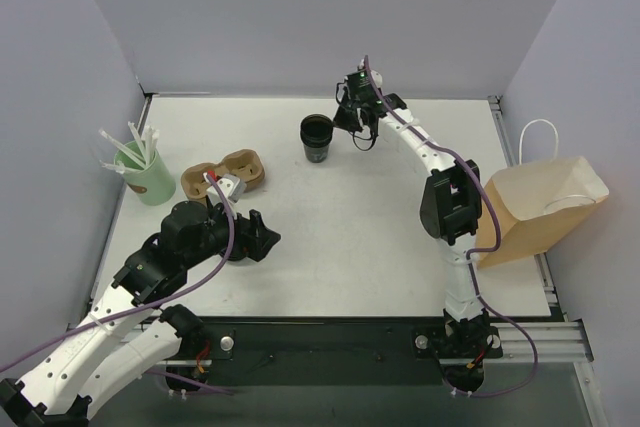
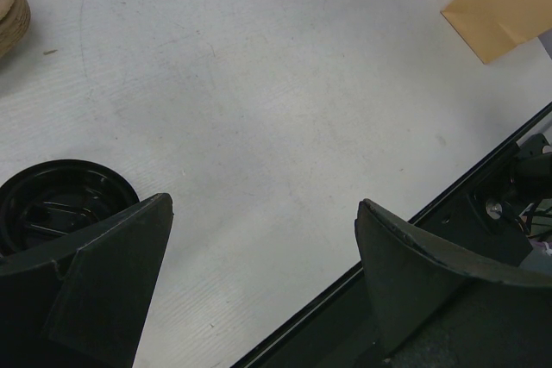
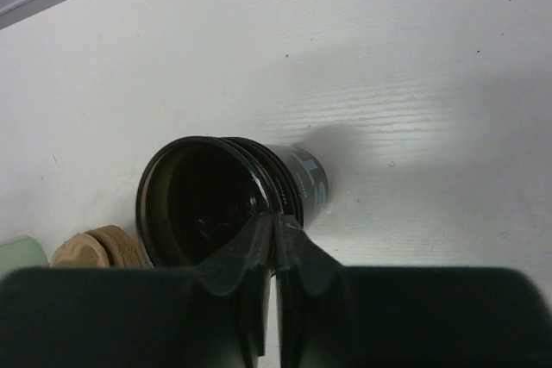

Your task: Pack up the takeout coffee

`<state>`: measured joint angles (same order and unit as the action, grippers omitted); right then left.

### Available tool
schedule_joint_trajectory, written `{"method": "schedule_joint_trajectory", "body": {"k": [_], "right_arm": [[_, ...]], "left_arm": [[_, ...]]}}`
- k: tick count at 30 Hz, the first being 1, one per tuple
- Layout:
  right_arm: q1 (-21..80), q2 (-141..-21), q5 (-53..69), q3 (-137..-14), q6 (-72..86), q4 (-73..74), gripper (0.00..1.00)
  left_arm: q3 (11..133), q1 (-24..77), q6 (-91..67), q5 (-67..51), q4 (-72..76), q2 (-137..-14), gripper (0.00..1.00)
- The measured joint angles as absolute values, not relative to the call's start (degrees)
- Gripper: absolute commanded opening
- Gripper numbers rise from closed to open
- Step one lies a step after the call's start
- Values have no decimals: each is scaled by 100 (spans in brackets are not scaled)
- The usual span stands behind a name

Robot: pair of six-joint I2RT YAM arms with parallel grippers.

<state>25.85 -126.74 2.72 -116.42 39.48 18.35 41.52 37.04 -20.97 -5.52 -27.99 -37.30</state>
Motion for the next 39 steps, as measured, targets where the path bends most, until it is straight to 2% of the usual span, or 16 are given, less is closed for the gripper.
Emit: {"method": "schedule_joint_trajectory", "body": {"k": [8, 12, 15, 21, 35, 39], "right_arm": [[2580, -12674, 327, -11644, 3933, 1876, 0], [2589, -12676, 355, -11684, 3887, 1918, 17], [2609, -12676, 318, -11767, 3787, 1977, 23], [2672, -12720, 176, -11948, 3612, 2123, 28], [2709, -12984, -47, -12044, 3529, 2248, 23], [2716, -13028, -91, -12046, 3524, 2272, 15]], "left_arm": [[4152, 3704, -2097, -556, -2797, -3732, 97], [4152, 3704, -2097, -576, -2797, -3732, 97], [4152, 3704, -2095, -591, -2797, -3732, 97], [4152, 3704, -2097, -624, -2797, -3765, 97], [4152, 3704, -2097, -659, -2775, -3811, 97], [4152, 3704, -2097, -672, -2759, -3813, 97]]}}
